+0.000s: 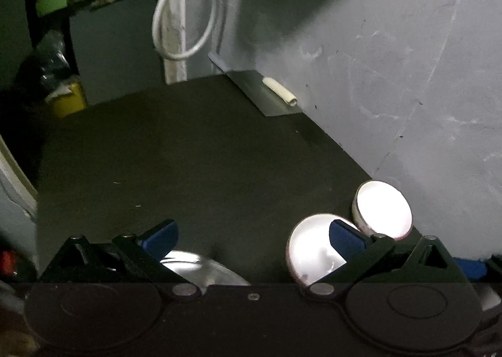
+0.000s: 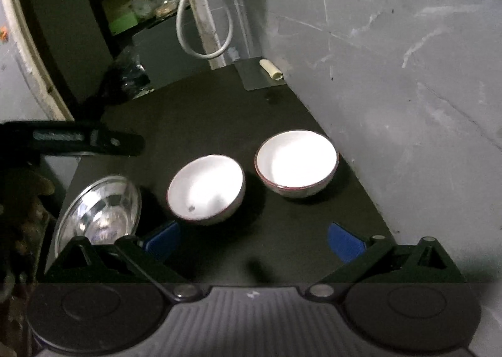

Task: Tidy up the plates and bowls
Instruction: 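Move the left tool to a red-rimmed white bowl and grip its rim, then lift the white bowl with the left tool and carry it over the saucepan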

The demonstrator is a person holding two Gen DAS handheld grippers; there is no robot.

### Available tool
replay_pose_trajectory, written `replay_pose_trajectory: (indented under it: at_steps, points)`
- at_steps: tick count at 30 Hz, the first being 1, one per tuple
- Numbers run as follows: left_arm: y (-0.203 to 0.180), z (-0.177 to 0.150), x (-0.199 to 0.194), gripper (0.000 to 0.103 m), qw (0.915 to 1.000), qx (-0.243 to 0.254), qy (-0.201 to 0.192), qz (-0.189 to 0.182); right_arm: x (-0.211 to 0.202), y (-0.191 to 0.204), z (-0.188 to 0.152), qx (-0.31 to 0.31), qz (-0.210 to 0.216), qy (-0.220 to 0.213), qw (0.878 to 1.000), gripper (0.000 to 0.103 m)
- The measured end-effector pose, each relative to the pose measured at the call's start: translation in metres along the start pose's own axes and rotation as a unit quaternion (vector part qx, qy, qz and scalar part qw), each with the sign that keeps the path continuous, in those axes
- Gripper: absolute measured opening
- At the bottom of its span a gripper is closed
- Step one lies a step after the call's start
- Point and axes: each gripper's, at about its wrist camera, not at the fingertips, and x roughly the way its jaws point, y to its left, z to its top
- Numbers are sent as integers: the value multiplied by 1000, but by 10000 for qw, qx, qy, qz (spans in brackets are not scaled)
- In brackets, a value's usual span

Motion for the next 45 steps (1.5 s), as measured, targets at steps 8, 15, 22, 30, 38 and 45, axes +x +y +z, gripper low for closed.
replay_pose_trajectory:
  at_steps: [8, 15, 22, 30, 38, 45]
  points:
    - [-5, 9, 39, 102, 9981, 141, 509, -302, 27, -1, 13, 257, 102, 231, 9993, 103]
    - [-13, 3, 51, 90, 9938, 374, 916, -509, 42, -8, 12, 607, 186, 367, 9973, 95]
    - [-19, -3, 57, 68, 9905, 418, 1141, -638, 50, -10, 8, 776, 367, 338, 9957, 74]
    - [-18, -11, 64, 27, 9903, 202, 1224, -628, 61, -12, 12, 973, 529, 391, 9931, 60]
    - [-12, -20, 60, 10, 9903, -84, 1213, -670, 70, -14, 11, 1200, 853, 537, 9876, 32]
    - [-11, -23, 44, 10, 9917, -122, 1050, -725, 61, -12, 11, 1063, 921, 454, 9890, 27]
